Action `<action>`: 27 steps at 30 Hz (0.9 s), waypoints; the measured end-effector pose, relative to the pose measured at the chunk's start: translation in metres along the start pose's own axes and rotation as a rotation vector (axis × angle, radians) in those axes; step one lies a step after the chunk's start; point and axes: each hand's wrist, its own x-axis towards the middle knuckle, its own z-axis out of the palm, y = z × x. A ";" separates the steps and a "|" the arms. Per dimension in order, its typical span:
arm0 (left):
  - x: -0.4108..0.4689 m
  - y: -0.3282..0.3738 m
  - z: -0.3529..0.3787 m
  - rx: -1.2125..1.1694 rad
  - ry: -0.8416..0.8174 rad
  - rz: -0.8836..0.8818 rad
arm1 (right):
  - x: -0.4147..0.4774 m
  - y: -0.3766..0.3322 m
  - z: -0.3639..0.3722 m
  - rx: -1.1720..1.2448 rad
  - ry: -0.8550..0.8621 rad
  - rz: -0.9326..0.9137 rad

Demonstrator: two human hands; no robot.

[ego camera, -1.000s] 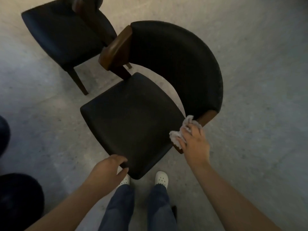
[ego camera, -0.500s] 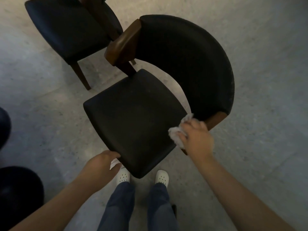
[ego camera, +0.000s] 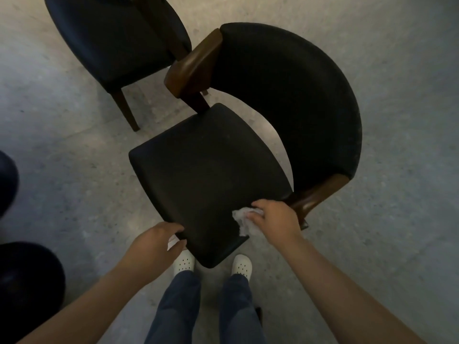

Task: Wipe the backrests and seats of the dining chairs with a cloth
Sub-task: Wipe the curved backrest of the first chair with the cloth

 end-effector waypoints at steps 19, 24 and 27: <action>0.010 0.081 -0.035 -1.361 -0.281 0.022 | -0.074 -0.053 -0.058 0.917 0.211 -0.144; 0.014 0.084 -0.043 -1.270 -0.198 0.033 | -0.082 -0.035 -0.061 0.986 0.208 -0.129; 0.021 0.087 -0.042 -1.110 -0.080 0.015 | -0.091 0.001 -0.055 0.868 0.363 0.028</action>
